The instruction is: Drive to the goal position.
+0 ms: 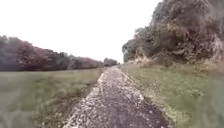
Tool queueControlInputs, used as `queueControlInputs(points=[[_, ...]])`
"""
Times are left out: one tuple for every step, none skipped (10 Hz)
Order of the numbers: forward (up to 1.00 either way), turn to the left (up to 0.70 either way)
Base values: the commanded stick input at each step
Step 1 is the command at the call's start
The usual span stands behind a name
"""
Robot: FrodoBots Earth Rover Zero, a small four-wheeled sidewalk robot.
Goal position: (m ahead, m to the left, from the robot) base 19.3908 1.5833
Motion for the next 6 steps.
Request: queueControlInputs(points=[[0.99,0.00],[0.99,0.00],[0.99,0.00],[0.99,0.00],[0.99,0.00],[0.99,0.00]])
